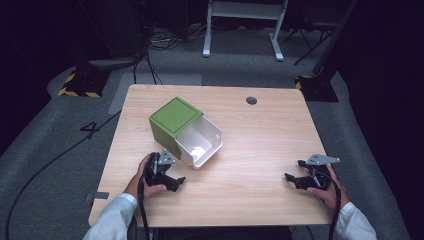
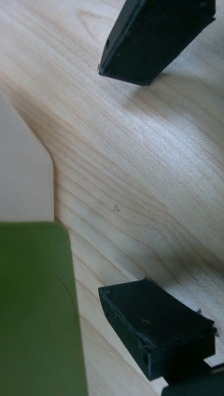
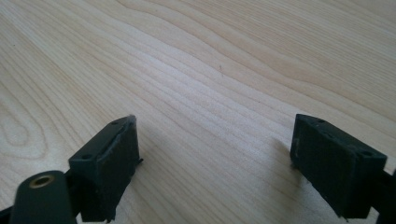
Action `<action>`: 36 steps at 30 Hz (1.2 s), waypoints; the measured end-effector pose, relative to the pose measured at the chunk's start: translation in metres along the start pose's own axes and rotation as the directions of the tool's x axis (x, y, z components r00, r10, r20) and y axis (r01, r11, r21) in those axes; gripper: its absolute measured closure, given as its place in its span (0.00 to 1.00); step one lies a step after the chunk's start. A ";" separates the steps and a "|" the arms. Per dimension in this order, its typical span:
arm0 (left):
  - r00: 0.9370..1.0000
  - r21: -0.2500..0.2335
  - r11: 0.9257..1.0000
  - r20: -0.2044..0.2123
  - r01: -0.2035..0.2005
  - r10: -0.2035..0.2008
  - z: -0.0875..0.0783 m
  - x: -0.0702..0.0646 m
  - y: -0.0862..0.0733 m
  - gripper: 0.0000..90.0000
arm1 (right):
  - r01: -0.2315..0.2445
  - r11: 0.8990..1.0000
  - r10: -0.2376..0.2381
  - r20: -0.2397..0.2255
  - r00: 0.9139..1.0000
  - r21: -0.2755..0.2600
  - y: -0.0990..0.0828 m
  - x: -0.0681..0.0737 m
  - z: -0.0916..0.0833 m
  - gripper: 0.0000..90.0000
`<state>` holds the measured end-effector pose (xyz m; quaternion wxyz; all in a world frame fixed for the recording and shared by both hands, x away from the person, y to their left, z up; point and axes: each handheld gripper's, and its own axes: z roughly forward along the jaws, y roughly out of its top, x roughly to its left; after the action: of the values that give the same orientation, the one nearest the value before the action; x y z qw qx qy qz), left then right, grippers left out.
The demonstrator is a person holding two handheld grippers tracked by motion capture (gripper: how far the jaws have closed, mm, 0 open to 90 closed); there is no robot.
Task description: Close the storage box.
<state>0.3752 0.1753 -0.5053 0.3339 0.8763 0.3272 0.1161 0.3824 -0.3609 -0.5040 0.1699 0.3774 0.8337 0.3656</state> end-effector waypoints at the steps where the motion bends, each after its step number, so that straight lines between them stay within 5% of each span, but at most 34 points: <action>1: 1.000 -0.001 1.000 0.007 -0.003 0.003 0.000 0.001 0.000 0.00 | -0.001 1.000 0.001 -0.002 1.000 0.004 0.000 0.000 -0.001 0.18; 11: 1.000 0.001 1.000 0.019 -0.017 0.017 -0.004 0.003 -0.005 0.00 | 0.021 1.000 -0.021 -0.004 1.000 0.019 0.003 0.001 0.000 0.20; 21: 1.000 -0.001 1.000 0.013 -0.007 0.007 -0.006 0.002 -0.007 0.00 | 0.089 0.994 -0.097 -0.120 0.988 -0.068 0.033 0.028 -0.002 0.35; 29: 1.000 0.001 1.000 -0.010 0.015 -0.015 -0.010 0.002 -0.011 0.00 | 0.192 0.974 -0.212 -0.185 0.960 -0.120 0.067 0.061 0.014 0.38; 32: 1.000 -0.002 1.000 -0.017 0.024 -0.024 -0.010 0.002 -0.012 0.00 | 0.254 0.957 -0.281 -0.226 0.933 -0.141 0.086 0.079 0.027 0.38; 33: 1.000 -0.002 1.000 -0.017 0.024 -0.024 -0.010 0.002 -0.012 0.00 | 0.254 0.957 -0.281 -0.226 0.933 -0.141 0.086 0.079 0.027 0.38; 36: 0.998 -0.003 0.999 -0.041 0.052 -0.052 -0.012 -0.001 -0.014 0.00 | 0.292 0.944 -0.323 -0.250 0.913 -0.156 0.102 0.094 0.043 0.39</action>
<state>0.3624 0.1885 -0.5056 0.3310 0.8646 0.3565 0.1256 0.3967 -0.2239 -0.4587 0.1306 0.1770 0.8755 0.4302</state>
